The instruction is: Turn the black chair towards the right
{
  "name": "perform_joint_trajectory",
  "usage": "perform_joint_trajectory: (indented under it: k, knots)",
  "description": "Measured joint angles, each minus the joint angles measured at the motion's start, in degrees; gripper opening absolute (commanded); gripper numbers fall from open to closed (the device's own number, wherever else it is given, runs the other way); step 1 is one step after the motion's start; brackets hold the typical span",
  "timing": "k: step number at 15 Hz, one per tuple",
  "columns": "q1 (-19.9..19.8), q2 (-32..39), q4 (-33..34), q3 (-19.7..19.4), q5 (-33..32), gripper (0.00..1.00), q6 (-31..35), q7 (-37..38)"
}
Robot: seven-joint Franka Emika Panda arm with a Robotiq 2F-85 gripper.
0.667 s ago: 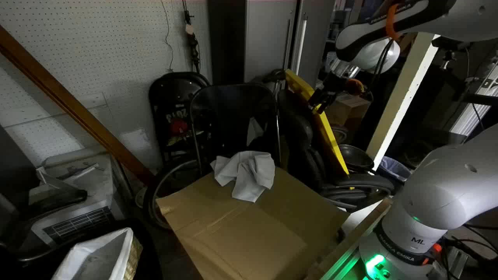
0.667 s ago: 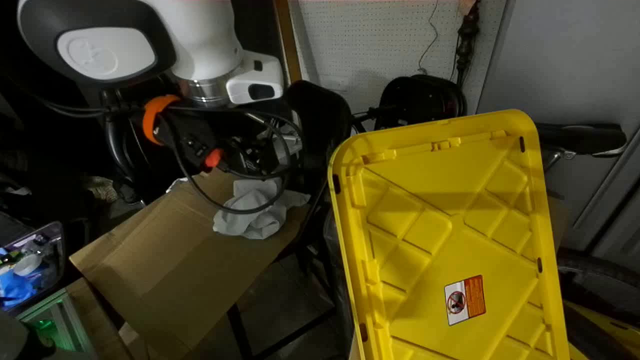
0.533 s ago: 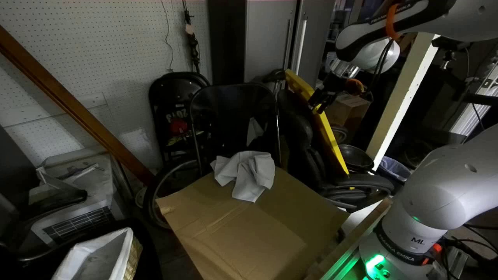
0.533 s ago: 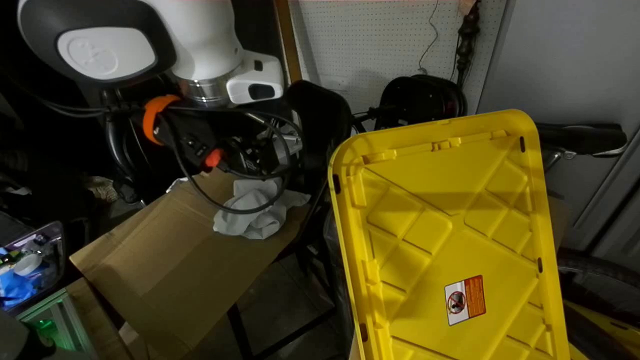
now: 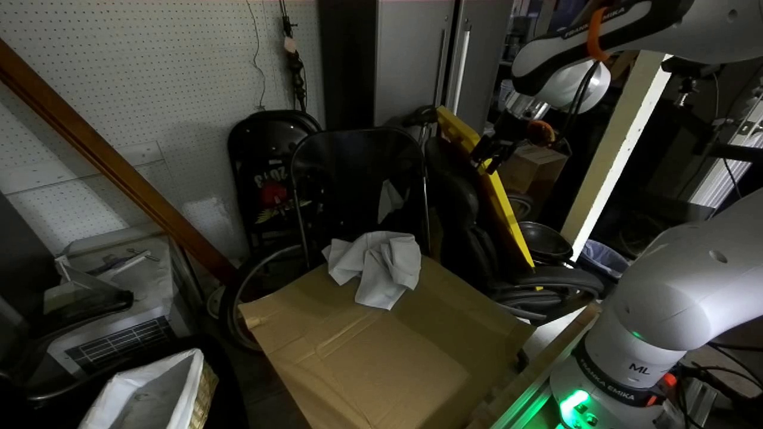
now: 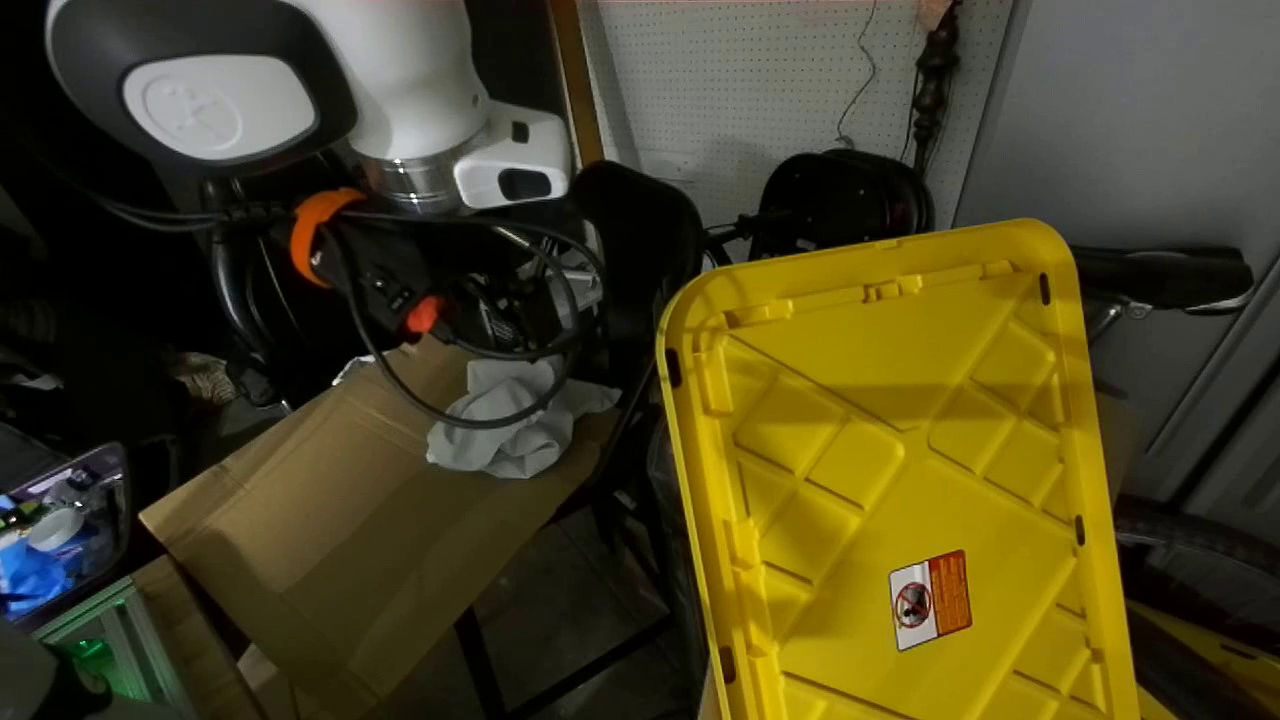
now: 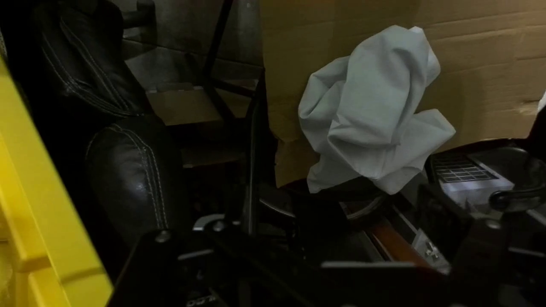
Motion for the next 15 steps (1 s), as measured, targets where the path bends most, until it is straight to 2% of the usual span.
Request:
perform_joint_trajectory:
  k: [2,5,6,7,10,13,15]
  knots:
    - [-0.64,2.42,0.19,1.56,0.62,1.00,3.08,4.56]
    - [-1.55,8.07,0.30,4.95,0.73,1.00,11.54,13.11]
    - [-1.88,10.22,0.31,6.15,0.73,0.75,15.09,16.00]
    - [-2.17,12.28,0.36,7.15,0.73,0.74,18.62,18.64]
    - [-4.30,18.68,0.55,10.13,-1.16,0.51,28.49,27.42]
    - [-7.02,25.07,1.18,11.08,-9.66,0.31,36.37,39.19]
    - [-7.11,29.38,2.63,8.19,-17.49,0.16,39.03,47.46]
